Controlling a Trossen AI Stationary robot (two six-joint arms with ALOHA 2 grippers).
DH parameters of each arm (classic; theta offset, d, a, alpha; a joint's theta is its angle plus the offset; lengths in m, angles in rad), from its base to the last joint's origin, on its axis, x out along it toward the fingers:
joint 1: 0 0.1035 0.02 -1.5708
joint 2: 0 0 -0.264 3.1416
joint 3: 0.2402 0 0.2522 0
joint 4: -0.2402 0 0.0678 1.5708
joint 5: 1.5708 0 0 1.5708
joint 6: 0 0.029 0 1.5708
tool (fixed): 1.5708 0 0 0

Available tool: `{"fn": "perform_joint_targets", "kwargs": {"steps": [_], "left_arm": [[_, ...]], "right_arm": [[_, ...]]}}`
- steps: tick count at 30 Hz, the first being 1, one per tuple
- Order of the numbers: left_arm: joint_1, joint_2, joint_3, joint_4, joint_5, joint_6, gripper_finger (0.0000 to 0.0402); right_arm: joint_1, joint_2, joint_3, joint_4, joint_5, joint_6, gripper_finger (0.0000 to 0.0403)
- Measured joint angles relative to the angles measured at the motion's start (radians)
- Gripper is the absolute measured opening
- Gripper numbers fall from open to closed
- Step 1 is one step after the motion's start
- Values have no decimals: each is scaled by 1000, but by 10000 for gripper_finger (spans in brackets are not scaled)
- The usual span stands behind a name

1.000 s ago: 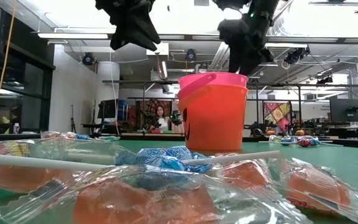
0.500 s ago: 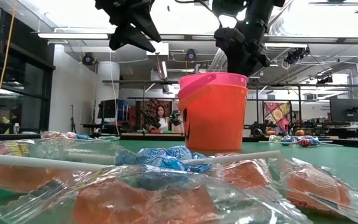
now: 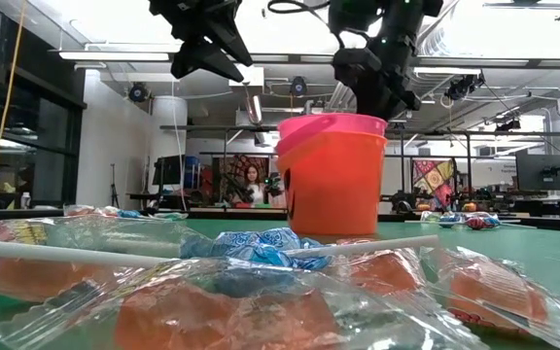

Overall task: Sort candy by brand, put in halloween buckets
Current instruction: Put the green gummy from the pink bucket to the orange bucket

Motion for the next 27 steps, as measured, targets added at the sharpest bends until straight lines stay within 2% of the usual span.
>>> {"fn": "perform_joint_targets", "kwargs": {"steps": [6,10,13,21,27], "left_arm": [[0,0,0,-7,0,0,140],[0,0,0,-22,0,0,140],[0,0,0,-35,0,0,140],[2,0,0,-36,4,0,140],[2,0,0,-37,15,20,140]], "right_arm": [[9,-4,4,2,-6,27,8],[14,-14,48,-13,-9,25,15],[14,-14,89,-22,-16,15,5],[-1,-15,149,-22,-118,-3,3],[-8,-17,190,-46,-134,-12,2]]}}
